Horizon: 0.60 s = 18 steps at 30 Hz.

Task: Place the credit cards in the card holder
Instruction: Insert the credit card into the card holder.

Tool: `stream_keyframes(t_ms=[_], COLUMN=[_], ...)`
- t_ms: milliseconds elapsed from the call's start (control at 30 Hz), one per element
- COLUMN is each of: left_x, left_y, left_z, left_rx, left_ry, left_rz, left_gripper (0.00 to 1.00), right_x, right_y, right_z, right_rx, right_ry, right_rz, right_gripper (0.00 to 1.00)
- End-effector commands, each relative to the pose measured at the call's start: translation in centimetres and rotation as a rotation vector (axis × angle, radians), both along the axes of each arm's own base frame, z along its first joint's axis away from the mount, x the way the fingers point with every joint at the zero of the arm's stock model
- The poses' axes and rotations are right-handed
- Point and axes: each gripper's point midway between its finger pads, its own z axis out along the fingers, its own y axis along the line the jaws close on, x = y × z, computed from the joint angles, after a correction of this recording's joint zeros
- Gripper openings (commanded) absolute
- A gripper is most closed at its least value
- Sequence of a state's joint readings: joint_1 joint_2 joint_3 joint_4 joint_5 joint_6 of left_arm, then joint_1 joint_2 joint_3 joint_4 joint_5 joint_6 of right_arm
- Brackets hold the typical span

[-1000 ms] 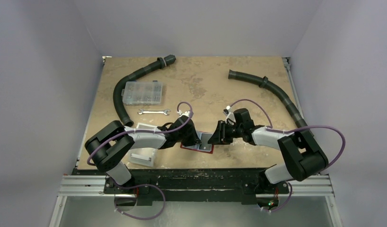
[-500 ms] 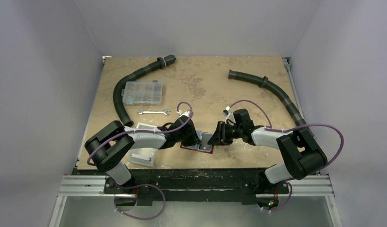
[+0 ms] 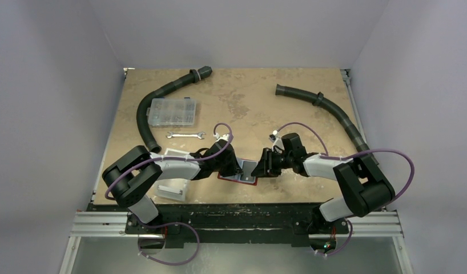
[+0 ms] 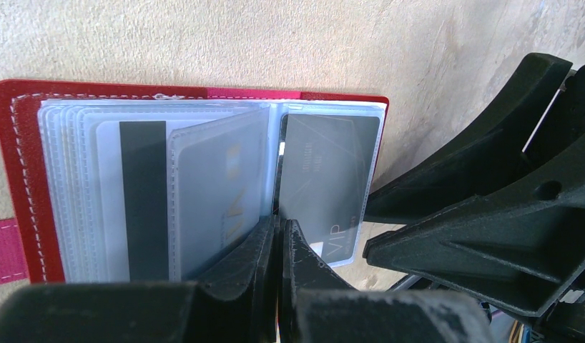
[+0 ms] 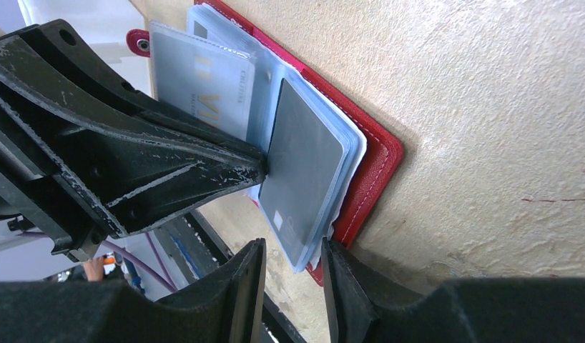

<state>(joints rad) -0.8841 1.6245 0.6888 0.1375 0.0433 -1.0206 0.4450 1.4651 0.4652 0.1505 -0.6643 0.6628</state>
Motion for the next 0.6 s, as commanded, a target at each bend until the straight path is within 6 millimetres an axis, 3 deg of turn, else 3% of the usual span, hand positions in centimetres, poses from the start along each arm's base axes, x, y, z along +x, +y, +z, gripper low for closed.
stream_keyframes(t_ms=[0,567], left_x=[-0.01,-0.05], left_y=[0.96,0.98], left_z=[-0.16,-0.22], left_rx=[0.026,0.025], left_ry=[-0.014,-0.013], left_rz=[0.012,0.011], left_gripper=[0.00,0.00], right_x=[0.02,0.24], right_y=[0.22,1.16], right_z=[0.39,1.32], right_rx=[0.019,0.044], right_ry=[-0.027,-0.047], right_rz=[0.008,0.025], right_gripper=[0.41,0.37])
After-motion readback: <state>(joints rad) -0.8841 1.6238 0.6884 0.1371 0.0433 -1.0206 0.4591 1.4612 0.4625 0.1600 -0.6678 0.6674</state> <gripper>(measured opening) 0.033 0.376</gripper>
